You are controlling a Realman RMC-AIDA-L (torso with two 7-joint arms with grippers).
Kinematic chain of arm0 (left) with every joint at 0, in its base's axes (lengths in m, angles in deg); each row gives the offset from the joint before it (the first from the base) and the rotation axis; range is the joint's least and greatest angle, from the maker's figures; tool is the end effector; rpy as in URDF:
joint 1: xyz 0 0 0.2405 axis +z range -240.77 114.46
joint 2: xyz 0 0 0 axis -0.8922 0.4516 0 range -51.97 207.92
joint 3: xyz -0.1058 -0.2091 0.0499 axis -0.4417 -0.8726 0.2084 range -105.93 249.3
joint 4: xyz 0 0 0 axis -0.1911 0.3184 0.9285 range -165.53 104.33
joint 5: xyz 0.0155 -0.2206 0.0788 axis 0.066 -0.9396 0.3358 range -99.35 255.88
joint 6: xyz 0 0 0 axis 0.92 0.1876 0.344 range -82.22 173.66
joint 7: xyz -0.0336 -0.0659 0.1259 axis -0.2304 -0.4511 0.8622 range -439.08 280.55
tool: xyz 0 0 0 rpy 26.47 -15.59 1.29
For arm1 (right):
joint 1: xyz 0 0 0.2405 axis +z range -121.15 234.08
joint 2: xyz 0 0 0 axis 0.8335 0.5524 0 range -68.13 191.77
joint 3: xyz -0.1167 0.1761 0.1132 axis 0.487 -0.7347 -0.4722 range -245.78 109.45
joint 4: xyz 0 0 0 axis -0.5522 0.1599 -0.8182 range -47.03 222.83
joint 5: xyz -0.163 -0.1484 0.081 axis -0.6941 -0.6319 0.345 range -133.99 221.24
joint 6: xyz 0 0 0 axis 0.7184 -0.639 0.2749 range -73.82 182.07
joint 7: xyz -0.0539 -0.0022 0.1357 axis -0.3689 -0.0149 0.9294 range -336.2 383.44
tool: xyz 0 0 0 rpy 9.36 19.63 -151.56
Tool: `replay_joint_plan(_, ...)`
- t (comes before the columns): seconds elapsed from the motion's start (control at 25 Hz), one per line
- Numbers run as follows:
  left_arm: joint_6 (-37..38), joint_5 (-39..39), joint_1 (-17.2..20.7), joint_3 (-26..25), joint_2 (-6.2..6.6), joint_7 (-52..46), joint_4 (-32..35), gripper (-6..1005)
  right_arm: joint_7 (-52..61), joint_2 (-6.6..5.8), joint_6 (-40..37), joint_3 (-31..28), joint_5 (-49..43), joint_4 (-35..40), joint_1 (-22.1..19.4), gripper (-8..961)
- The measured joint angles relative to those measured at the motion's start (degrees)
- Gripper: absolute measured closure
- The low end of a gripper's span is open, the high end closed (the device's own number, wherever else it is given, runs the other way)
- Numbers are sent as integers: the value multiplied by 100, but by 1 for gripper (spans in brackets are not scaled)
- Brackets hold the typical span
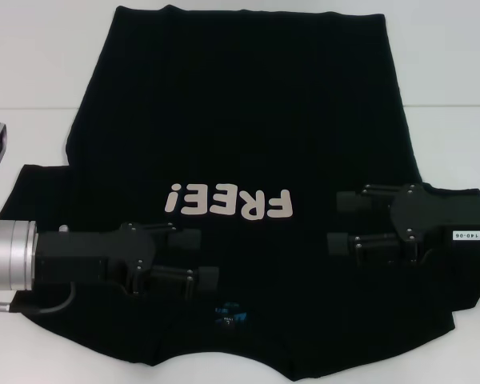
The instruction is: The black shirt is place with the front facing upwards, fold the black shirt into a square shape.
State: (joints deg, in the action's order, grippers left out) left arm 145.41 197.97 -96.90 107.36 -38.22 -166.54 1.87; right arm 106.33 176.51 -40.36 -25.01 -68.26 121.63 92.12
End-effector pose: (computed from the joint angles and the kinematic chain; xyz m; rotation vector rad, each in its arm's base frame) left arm -0.2551 0.3294 0.0125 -2.8817 -0.8406 -0.7980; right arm 0.2357 0.3568 0.0185 -2.8654 0.5889 0.7576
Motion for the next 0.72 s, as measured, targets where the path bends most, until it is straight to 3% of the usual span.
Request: replay_joint_plan(0.72, -73, 0, 0, -113, -27, -25, -17, 73, 16, 17, 28, -21, 1, -33, 21, 71)
